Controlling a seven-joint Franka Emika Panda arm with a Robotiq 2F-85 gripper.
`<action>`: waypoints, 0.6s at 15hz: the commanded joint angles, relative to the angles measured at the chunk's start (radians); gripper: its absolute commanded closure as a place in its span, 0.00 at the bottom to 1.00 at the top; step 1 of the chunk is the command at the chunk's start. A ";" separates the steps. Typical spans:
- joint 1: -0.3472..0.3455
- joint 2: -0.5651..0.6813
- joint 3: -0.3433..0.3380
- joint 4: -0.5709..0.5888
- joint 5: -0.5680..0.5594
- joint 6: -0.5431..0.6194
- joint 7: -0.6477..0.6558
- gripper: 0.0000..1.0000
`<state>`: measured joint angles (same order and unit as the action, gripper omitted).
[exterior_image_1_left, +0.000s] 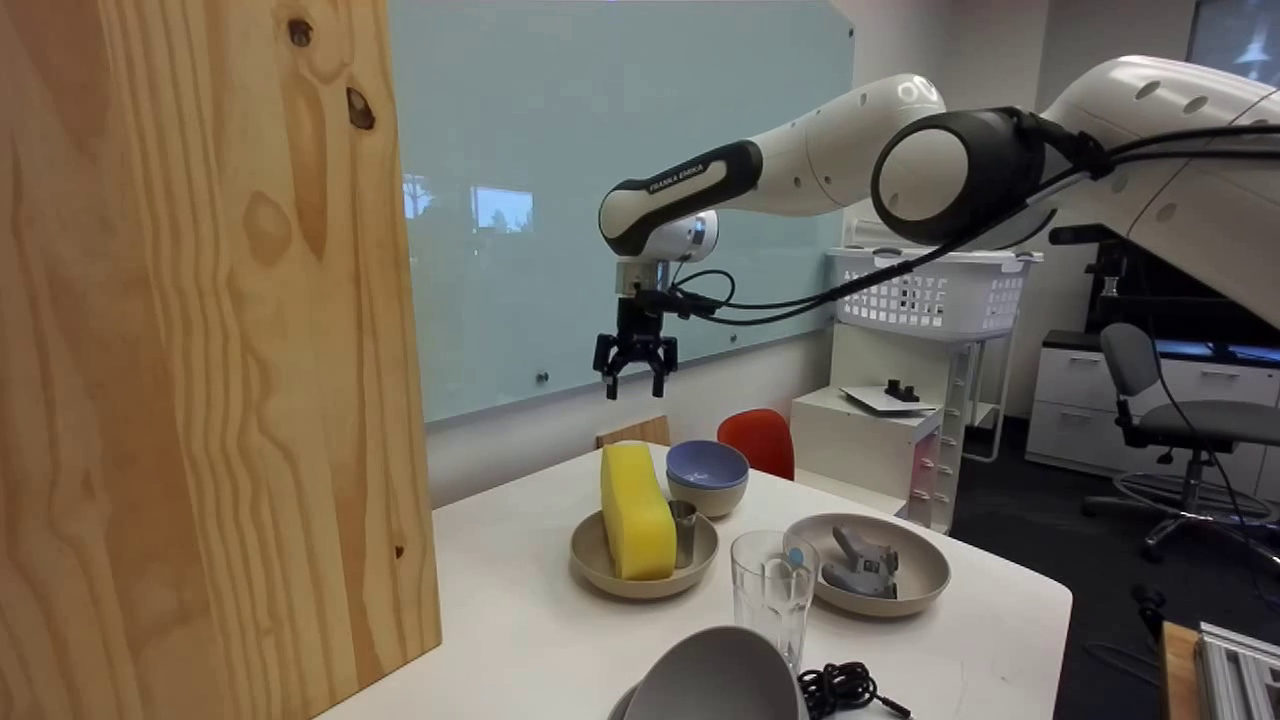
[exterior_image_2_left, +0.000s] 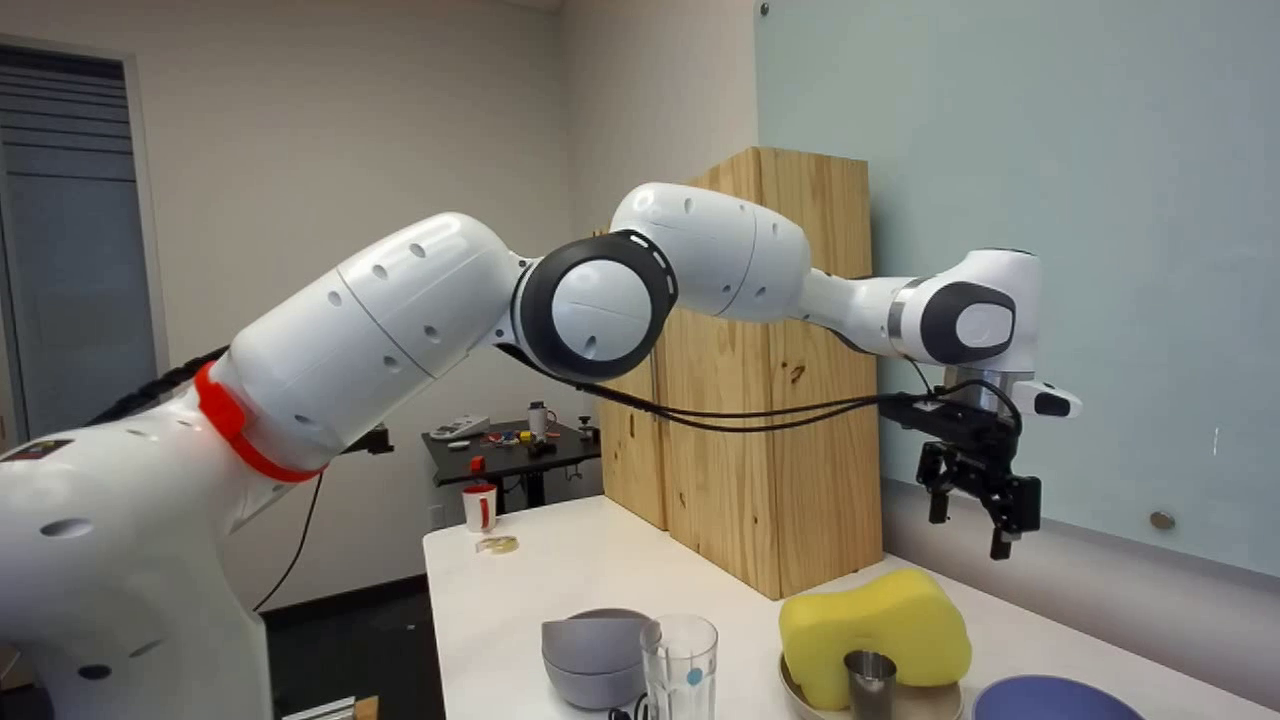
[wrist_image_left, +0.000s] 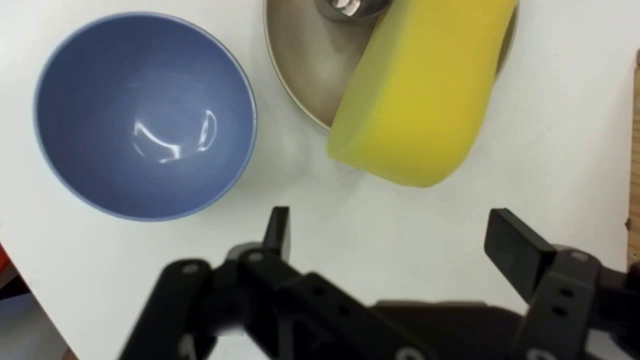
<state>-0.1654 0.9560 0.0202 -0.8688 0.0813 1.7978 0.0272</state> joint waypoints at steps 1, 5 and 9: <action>0.008 -0.044 0.027 -0.064 0.025 0.123 -0.007 0.00; -0.002 -0.076 0.075 -0.148 0.080 0.160 0.029 0.00; 0.014 -0.189 0.074 -0.320 0.091 0.141 0.100 0.00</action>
<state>-0.1557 0.8941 0.0940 -0.9924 0.1545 1.9279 0.0787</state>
